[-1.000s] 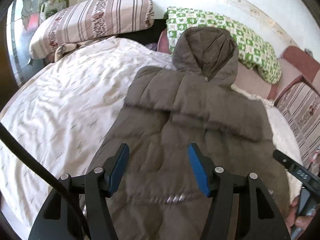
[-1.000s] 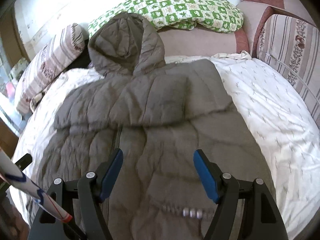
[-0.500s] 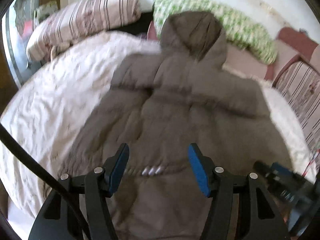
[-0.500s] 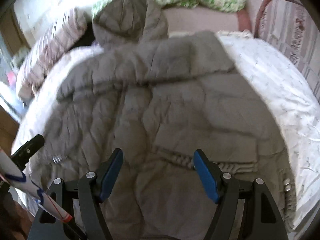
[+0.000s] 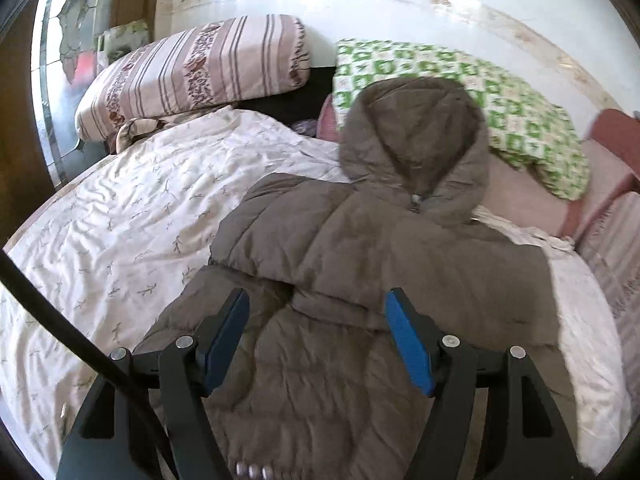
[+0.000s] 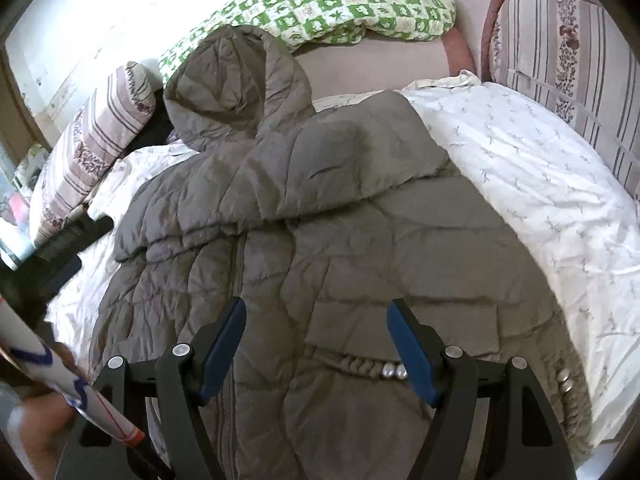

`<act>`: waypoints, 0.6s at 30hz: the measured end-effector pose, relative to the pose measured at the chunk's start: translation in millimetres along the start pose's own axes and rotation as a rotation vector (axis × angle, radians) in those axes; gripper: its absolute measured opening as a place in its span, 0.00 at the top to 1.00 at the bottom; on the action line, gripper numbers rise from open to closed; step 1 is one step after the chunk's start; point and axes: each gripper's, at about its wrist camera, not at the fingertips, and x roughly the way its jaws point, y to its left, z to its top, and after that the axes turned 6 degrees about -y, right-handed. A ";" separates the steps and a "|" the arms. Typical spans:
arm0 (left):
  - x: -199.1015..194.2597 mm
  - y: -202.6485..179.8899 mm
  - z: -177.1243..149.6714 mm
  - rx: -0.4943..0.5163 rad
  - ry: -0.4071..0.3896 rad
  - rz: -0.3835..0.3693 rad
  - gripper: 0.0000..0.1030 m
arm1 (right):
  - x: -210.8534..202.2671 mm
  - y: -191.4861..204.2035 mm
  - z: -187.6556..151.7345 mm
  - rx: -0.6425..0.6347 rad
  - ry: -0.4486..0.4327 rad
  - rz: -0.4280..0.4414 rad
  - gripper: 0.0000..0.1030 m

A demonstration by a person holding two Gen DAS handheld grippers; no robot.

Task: Fold large clothes
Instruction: 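Grasp the jacket hood with the right gripper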

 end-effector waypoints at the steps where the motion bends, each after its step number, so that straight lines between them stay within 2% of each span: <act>1: 7.3 2.2 -2.3 0.003 -0.001 0.014 0.32 | -1.6 2.0 7.2 -0.012 -0.005 0.000 0.25; 2: 20.9 3.0 -3.3 0.005 0.025 0.024 0.32 | -4.6 7.6 18.1 -0.039 -0.019 -0.005 0.25; 4: 32.6 4.1 2.1 -0.012 0.060 -0.006 0.32 | -10.0 19.9 45.5 -0.086 -0.043 -0.012 0.25; 7: 39.0 4.0 14.2 -0.012 0.015 -0.018 0.32 | -10.4 36.8 99.1 -0.095 -0.057 0.020 0.25; 10: 50.8 7.1 14.0 -0.004 0.010 0.008 0.32 | -0.1 56.8 156.5 -0.107 -0.077 0.031 0.25; 12: 63.5 11.9 14.4 -0.023 0.044 -0.002 0.32 | 13.7 71.6 196.7 -0.114 -0.096 0.031 0.26; 18: 76.1 15.0 18.5 -0.017 0.047 -0.003 0.32 | 71.0 107.8 287.0 -0.083 -0.098 0.058 0.26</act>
